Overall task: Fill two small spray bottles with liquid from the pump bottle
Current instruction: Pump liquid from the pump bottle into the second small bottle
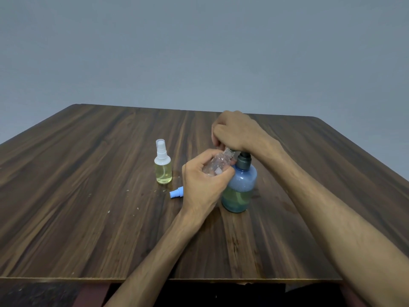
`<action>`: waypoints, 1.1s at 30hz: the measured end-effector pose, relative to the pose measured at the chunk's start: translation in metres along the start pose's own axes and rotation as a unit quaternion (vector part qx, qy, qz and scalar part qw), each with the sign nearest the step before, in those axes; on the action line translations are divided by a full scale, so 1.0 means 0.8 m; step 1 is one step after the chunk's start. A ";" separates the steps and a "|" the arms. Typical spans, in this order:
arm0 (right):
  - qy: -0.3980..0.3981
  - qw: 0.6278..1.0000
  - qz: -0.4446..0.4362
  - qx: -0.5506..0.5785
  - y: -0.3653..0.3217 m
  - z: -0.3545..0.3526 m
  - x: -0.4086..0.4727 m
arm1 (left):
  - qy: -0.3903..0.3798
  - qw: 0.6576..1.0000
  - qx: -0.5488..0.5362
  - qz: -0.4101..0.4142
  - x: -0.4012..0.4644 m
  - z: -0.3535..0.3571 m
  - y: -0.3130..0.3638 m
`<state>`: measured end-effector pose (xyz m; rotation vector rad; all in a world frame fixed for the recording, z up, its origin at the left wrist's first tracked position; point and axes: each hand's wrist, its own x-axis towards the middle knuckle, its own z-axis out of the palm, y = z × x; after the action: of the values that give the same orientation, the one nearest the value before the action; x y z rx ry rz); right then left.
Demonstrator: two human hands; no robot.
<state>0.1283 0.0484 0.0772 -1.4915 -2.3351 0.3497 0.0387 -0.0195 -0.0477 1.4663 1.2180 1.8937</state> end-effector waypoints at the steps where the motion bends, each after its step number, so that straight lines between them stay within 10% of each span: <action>1: 0.014 1.000 -0.005 0.000 0.000 -0.002 -0.001 | -0.001 1.000 -0.001 -0.003 0.000 -0.001 -0.001; 33: 0.061 0.998 -0.027 -0.015 0.006 0.008 0.004 | -0.013 1.000 -0.007 0.014 0.000 -0.002 -0.002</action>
<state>0.1285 0.0535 0.0700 -1.4185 -2.2886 0.2050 0.0369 -0.0195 -0.0491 1.5038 1.1750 1.8916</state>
